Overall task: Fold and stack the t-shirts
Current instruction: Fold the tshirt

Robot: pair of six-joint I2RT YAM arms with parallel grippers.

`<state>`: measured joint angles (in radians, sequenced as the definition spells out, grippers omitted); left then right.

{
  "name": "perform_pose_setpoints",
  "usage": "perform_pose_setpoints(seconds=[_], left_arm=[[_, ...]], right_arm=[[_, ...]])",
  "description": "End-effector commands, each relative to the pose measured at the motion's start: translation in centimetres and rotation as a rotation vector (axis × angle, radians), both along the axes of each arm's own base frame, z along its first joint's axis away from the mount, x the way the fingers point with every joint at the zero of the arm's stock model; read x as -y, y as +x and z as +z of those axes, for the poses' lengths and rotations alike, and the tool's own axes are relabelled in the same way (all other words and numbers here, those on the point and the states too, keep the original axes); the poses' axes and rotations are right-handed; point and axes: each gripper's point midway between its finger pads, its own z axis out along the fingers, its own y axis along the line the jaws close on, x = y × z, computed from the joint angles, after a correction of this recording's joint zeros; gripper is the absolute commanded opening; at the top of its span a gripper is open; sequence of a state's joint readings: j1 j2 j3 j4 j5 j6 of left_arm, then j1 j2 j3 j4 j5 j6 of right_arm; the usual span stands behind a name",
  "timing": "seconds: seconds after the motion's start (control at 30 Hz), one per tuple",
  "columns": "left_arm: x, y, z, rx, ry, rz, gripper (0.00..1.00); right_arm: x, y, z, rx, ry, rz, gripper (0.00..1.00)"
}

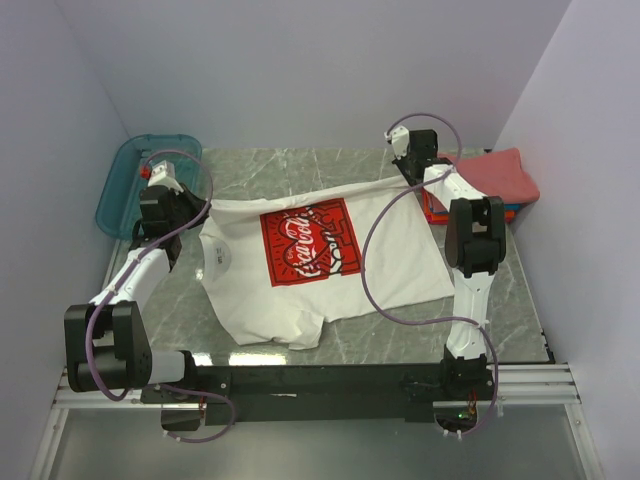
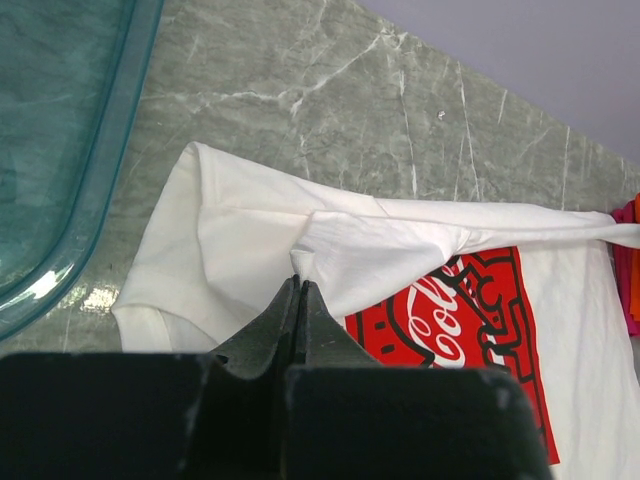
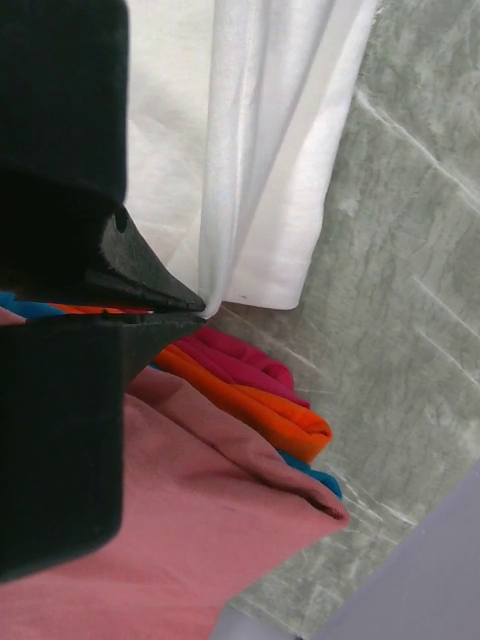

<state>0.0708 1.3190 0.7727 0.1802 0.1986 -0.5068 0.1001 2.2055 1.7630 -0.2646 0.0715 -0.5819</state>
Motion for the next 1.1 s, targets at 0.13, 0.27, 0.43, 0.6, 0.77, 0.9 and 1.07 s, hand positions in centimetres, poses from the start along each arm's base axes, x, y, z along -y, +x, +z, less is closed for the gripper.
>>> perform_pose_setpoints(seconds=[0.13, 0.27, 0.43, 0.6, 0.77, 0.9, 1.07], left_arm=[[0.1, 0.2, 1.8, 0.058, -0.003, -0.010, 0.00], [0.0, 0.1, 2.1, 0.063, 0.005, -0.006, 0.00], [0.3, 0.2, 2.4, 0.073, -0.007, -0.020, 0.00], [0.7, -0.2, 2.5, 0.074, -0.007, -0.039, 0.00], [1.4, -0.6, 2.2, 0.062, -0.014, -0.065, 0.00], [1.8, -1.1, 1.8, 0.051, -0.016, -0.071, 0.00], [1.9, -1.9, 1.1, 0.028, -0.014, -0.060, 0.00]], right_arm=[[1.2, -1.2, 1.8, 0.022, -0.048, 0.004, 0.16], [1.9, -4.0, 3.9, 0.051, -0.099, 0.059, 0.35], [1.9, -6.8, 5.3, 0.059, -0.085, 0.096, 0.52], [0.6, -7.1, 6.9, 0.064, 0.017, 0.106, 0.53], [-1.2, -8.1, 6.8, 0.025, 0.114, 0.140, 0.53], [-1.6, -8.8, 6.9, 0.020, 0.139, 0.149, 0.53], [-1.8, -9.4, 6.6, 0.011, 0.157, 0.151, 0.53]])
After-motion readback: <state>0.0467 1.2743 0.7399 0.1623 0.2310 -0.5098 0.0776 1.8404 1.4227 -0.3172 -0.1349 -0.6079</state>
